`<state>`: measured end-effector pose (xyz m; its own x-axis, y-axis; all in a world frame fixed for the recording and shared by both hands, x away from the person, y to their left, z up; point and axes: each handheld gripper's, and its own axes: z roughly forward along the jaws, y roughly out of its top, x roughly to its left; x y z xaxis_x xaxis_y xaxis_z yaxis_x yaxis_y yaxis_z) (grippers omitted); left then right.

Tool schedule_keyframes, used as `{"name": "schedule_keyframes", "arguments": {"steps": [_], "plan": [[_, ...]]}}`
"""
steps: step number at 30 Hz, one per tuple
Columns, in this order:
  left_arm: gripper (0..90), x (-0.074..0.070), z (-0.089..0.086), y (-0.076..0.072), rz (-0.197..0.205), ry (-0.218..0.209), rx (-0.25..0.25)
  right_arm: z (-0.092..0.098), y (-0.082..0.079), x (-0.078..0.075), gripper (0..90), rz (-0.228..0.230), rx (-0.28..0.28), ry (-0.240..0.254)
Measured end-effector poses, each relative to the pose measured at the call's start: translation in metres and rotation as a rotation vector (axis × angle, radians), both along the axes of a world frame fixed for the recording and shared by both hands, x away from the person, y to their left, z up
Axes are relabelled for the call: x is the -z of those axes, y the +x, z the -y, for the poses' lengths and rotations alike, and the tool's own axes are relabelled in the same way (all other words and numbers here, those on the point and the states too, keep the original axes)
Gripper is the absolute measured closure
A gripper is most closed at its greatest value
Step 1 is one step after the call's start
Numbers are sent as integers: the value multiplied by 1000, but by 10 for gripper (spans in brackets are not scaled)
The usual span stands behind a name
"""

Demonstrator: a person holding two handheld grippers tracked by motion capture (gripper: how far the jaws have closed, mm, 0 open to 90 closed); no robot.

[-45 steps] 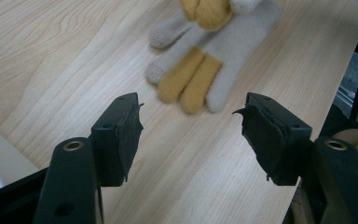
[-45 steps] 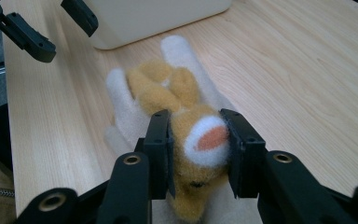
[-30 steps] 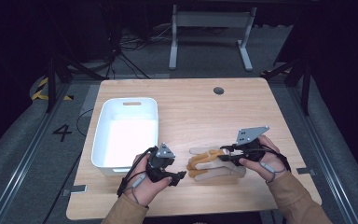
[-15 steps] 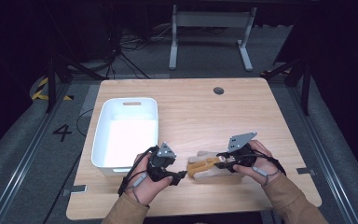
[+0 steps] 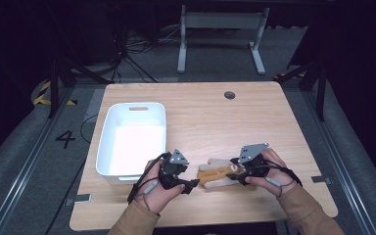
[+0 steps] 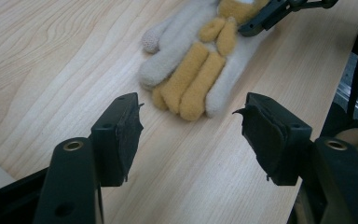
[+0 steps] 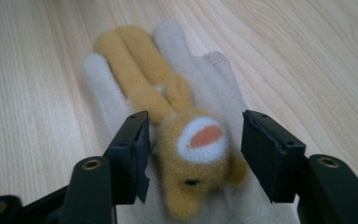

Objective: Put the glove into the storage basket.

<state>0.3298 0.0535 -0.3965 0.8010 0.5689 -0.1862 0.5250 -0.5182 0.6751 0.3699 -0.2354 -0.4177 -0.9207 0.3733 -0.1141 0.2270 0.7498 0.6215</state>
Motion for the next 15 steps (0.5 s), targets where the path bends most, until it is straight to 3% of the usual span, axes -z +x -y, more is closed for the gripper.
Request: {"name": "schedule_keyframes", "arguments": {"steps": [8,11,15], "plan": [[376,-1,9,4,10,-5,22,15,-7,-12,391,12,73,106],[369,-3,17,8,13,-15,43,29,-10,-21,407,18,140,182],[366,-3,25,12,19,-12,63,47,-14,-27,421,24,210,221]]}}
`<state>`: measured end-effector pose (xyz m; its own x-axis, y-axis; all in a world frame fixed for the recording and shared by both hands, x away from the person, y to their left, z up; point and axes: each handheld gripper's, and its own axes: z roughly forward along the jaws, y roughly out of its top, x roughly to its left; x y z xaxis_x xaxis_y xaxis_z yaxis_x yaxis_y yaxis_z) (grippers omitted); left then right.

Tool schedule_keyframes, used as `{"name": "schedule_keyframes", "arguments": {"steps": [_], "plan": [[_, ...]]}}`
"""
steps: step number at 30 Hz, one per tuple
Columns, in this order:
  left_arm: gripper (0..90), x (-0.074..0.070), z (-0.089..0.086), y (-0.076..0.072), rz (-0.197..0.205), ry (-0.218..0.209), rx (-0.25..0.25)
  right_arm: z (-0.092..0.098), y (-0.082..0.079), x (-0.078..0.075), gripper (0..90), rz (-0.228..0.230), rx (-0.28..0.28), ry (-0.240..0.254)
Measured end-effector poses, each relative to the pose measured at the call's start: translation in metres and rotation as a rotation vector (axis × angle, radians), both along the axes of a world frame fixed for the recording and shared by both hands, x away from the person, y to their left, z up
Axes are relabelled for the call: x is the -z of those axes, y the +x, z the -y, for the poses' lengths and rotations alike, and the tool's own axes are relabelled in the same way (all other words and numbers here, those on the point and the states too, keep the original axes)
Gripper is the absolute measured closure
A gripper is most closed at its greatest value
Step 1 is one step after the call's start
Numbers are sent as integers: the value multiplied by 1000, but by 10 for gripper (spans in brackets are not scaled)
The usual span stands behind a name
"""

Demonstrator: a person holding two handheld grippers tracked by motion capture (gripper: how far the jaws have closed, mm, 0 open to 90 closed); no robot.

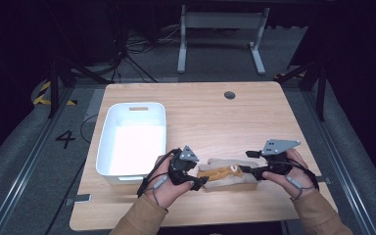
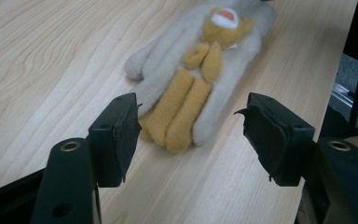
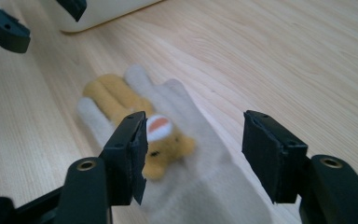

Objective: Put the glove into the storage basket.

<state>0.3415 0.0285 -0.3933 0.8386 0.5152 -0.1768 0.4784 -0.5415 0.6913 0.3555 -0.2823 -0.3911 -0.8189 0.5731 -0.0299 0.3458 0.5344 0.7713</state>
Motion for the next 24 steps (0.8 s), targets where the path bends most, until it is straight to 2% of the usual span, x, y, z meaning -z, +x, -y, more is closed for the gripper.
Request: {"name": "schedule_keyframes", "arguments": {"steps": [1,2,4,12,15,22,24], "plan": [[366,0,0,0,0,0,0,0,0,0,421,0,0,0],[366,0,4,1,2,-1,7,8,-2,-2,424,2,32,11],[362,-1,8,3,5,-1,16,16,-4,-3,429,0,59,27],[328,-4,21,9,18,-22,35,41,-10,-3,437,-11,139,29],[313,-3,25,11,16,-16,49,54,-11,-2,485,-26,183,33],[273,-5,31,13,12,-27,61,64,-11,2,478,-39,215,20],[263,-6,33,13,15,-25,67,67,-11,3,504,-39,225,11]]}}
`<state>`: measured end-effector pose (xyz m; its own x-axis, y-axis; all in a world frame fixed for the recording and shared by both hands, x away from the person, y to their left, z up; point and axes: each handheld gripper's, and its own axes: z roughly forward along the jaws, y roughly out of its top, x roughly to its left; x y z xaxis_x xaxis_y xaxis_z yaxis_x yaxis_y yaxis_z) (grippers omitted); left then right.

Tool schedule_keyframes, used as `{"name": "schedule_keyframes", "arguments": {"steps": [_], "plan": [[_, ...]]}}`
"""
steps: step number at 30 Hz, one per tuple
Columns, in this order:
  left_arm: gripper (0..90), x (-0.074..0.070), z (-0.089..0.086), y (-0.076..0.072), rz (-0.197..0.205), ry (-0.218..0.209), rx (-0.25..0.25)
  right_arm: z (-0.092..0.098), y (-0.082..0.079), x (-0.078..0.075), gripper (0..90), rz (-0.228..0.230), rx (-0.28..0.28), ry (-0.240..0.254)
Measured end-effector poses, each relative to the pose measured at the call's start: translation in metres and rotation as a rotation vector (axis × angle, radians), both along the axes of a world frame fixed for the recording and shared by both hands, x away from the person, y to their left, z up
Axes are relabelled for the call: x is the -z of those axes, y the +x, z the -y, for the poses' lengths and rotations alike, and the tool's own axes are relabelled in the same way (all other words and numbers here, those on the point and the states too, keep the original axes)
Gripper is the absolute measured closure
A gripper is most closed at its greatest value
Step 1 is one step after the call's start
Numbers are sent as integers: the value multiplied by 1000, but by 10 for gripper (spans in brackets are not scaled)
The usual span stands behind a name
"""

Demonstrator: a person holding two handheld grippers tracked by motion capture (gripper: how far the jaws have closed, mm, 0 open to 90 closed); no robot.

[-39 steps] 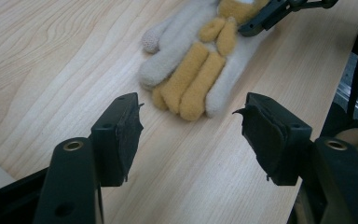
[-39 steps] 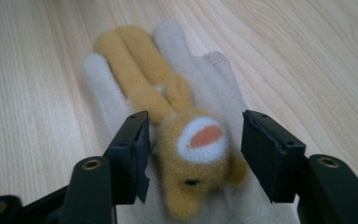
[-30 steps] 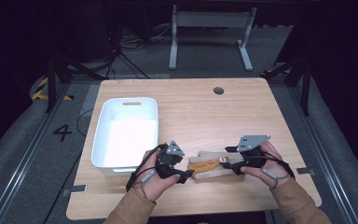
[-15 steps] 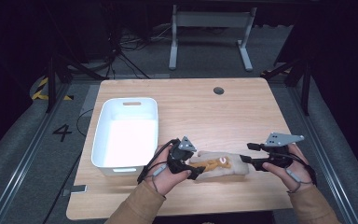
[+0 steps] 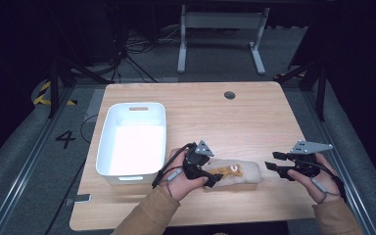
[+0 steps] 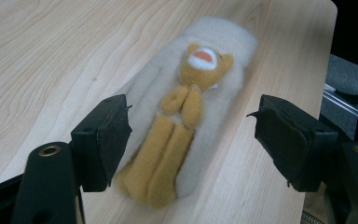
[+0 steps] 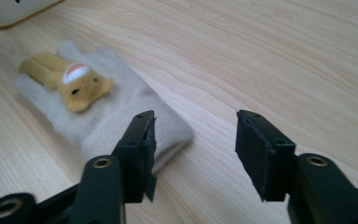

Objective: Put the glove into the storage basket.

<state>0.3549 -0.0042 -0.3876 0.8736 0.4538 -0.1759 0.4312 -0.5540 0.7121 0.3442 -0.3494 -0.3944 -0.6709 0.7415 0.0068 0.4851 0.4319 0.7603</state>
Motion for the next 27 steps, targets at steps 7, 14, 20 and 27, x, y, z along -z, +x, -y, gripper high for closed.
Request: {"name": "schedule_keyframes", "arguments": {"steps": [7,14,20,27], "plan": [[273,0,9,-1,8,6,23,9,-3,0,542,-75,36,-46],[252,3,17,1,9,15,49,20,-2,-4,462,-88,58,-16],[215,4,29,3,29,21,83,24,-2,-3,433,-89,64,-1],[216,9,40,6,25,34,124,30,-2,-5,378,-85,84,27]]}}
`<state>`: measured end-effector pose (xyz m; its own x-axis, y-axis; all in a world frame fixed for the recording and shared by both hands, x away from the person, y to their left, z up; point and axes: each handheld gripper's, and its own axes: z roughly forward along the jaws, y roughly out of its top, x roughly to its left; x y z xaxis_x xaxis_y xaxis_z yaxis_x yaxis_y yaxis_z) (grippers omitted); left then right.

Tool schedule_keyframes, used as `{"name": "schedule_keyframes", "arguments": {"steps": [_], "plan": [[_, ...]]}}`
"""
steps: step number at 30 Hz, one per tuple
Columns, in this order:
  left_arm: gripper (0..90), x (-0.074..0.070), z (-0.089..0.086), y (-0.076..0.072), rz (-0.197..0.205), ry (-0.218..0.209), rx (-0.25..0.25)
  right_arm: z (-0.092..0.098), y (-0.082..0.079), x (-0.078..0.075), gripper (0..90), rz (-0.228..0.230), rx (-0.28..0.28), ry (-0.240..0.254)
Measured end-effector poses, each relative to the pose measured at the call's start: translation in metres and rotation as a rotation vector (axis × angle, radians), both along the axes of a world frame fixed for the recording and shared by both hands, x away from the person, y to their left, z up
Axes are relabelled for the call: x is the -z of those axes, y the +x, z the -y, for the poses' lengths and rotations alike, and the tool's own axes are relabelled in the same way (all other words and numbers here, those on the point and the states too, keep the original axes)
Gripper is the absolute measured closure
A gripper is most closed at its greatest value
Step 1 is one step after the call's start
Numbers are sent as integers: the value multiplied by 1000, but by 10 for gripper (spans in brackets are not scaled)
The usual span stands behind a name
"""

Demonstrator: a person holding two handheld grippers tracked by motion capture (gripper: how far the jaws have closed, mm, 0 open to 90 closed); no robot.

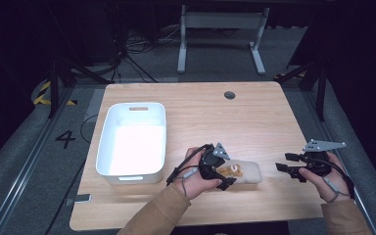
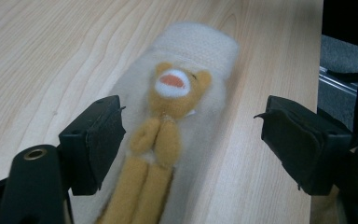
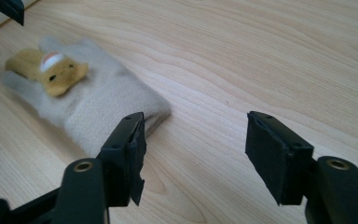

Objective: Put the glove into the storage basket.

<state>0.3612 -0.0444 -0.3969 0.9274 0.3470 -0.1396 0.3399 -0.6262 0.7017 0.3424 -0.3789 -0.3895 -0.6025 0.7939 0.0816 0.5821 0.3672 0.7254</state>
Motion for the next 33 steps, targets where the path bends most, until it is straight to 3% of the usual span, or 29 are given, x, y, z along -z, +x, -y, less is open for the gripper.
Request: {"name": "schedule_keyframes", "arguments": {"steps": [6,8,24,26,33], "plan": [[213,-3,9,5,-9,-3,15,1,2,2,275,-6,-6,16],[214,-2,15,8,-21,22,27,1,2,2,236,4,-8,18],[188,17,49,23,-15,75,69,4,2,-2,255,22,-13,51],[189,20,56,26,-16,103,83,7,-1,0,255,19,-8,47],[192,24,65,31,-12,119,110,17,-12,2,248,9,24,49]]}}
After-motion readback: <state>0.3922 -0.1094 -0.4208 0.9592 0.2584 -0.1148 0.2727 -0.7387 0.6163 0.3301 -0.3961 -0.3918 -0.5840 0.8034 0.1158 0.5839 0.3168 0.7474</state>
